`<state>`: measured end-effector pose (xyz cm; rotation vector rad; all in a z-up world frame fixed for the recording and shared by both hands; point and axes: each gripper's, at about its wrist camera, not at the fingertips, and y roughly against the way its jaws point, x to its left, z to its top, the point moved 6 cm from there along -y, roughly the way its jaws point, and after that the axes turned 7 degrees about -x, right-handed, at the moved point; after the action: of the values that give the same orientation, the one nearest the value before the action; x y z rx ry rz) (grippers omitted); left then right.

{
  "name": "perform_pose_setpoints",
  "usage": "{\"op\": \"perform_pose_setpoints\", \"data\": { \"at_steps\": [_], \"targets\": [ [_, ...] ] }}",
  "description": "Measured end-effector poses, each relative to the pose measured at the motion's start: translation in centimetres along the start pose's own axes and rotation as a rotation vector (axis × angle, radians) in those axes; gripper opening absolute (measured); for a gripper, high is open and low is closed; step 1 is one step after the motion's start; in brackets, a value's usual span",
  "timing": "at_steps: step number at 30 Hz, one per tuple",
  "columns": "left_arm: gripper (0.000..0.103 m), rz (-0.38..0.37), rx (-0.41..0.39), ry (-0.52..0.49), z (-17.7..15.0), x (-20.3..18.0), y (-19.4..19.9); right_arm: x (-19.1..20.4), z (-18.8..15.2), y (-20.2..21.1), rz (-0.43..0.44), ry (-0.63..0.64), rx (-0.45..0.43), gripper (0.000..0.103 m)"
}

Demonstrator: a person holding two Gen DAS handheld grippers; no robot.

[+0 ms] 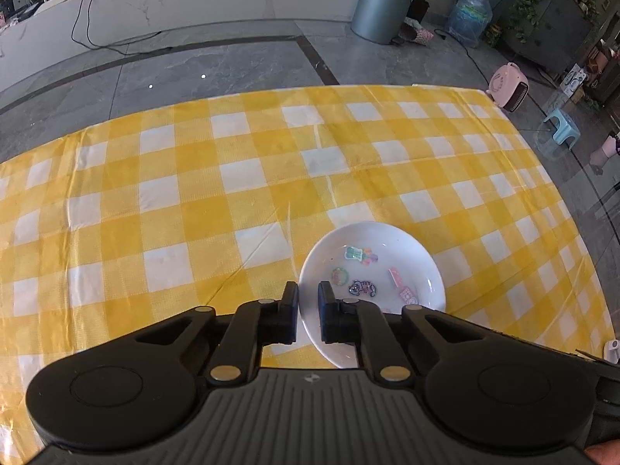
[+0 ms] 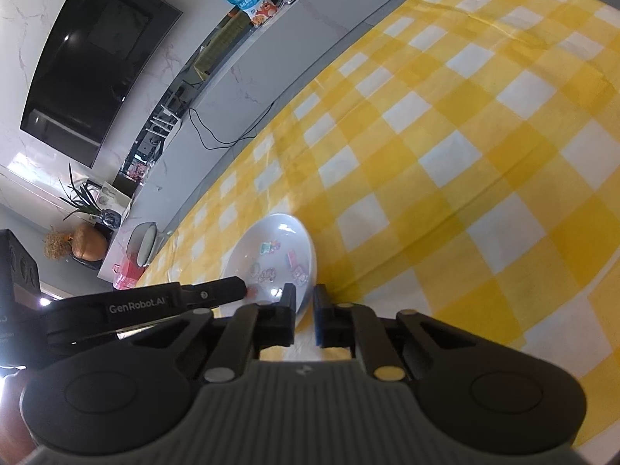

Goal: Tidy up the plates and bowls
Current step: 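Lift the small white dish with both grippers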

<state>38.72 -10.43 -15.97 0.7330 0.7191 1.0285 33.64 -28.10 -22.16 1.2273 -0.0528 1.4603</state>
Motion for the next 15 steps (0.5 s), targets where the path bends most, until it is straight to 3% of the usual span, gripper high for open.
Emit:
{"op": "perform_pose_setpoints", "data": {
  "at_steps": [15],
  "targets": [
    [0.006,0.061,-0.093,0.014,-1.1,-4.5,8.1,0.1,-0.3,5.0,0.030,-0.107,0.013,0.002]
  ]
}}
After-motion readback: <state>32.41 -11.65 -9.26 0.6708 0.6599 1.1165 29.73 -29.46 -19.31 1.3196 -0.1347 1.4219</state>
